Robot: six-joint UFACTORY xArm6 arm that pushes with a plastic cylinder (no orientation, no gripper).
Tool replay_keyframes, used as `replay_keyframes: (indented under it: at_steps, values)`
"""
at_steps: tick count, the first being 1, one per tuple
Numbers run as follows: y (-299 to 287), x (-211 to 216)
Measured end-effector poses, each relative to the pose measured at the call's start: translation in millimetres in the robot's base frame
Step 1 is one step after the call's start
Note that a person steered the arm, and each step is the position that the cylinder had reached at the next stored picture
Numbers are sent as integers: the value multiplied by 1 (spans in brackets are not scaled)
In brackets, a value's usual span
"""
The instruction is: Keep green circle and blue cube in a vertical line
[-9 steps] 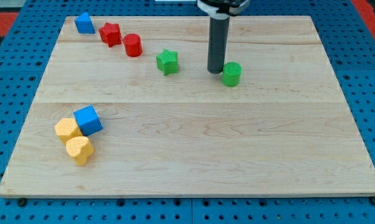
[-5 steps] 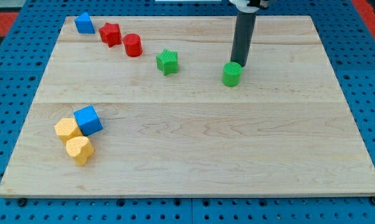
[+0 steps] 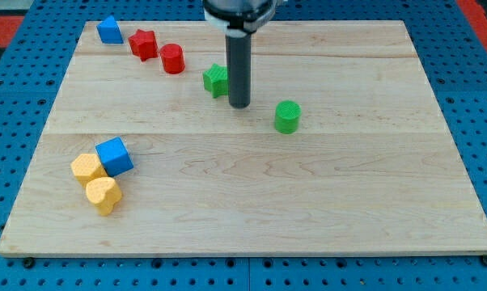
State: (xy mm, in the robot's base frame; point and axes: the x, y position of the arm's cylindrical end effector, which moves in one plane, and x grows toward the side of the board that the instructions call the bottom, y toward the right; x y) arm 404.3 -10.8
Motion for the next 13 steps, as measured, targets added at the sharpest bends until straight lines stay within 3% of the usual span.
replay_keyframes:
  at_steps: [1, 3, 4, 5, 6, 8, 11, 13]
  values:
    - [-33, 21]
    - [-189, 29]
    - [-215, 60]
    - [-205, 90]
    - [-147, 93]
    - [-81, 64]
    - [35, 56]
    - [42, 34]
